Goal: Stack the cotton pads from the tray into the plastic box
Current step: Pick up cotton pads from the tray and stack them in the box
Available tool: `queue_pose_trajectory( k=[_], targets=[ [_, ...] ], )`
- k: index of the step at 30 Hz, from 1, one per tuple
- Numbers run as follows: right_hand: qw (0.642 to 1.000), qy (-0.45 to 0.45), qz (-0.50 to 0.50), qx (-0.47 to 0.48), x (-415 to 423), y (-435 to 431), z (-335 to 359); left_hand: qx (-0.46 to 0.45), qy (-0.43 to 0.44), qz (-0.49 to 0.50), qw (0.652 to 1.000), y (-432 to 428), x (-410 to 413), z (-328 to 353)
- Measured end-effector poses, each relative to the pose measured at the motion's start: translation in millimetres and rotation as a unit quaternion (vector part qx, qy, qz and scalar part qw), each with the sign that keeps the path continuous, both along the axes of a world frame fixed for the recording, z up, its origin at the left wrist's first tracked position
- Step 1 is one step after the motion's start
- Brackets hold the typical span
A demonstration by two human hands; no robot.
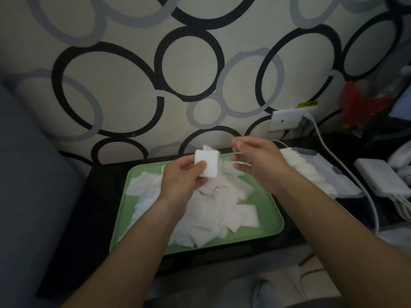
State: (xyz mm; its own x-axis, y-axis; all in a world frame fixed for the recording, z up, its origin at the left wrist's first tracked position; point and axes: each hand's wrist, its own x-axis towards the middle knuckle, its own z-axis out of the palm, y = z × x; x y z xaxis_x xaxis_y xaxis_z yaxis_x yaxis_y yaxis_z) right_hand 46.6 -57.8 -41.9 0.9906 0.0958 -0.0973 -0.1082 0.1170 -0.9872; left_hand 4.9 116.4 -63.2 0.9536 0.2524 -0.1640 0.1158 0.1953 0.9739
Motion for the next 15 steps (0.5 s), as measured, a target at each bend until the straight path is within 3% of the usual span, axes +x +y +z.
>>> queue_pose_trajectory(
  k=[4, 9, 15],
  targets=[
    [0.996, 0.069, 0.035, -0.051, -0.9, 4.6, -2.6, -0.001, -0.016, -0.025, 1.0, -2.2, -1.6, 1.0],
    [0.987, 0.105, 0.118, 0.032, -1.9, 5.4, -9.1, 0.0, -0.021, -0.067, 0.998, -1.8, -3.9, 1.1],
    [1.0, 0.013, -0.019, 0.019, -1.3, 7.4, -1.3, -0.009, -0.012, 0.015, 1.0, 2.4, -0.2, 0.4]
  ],
)
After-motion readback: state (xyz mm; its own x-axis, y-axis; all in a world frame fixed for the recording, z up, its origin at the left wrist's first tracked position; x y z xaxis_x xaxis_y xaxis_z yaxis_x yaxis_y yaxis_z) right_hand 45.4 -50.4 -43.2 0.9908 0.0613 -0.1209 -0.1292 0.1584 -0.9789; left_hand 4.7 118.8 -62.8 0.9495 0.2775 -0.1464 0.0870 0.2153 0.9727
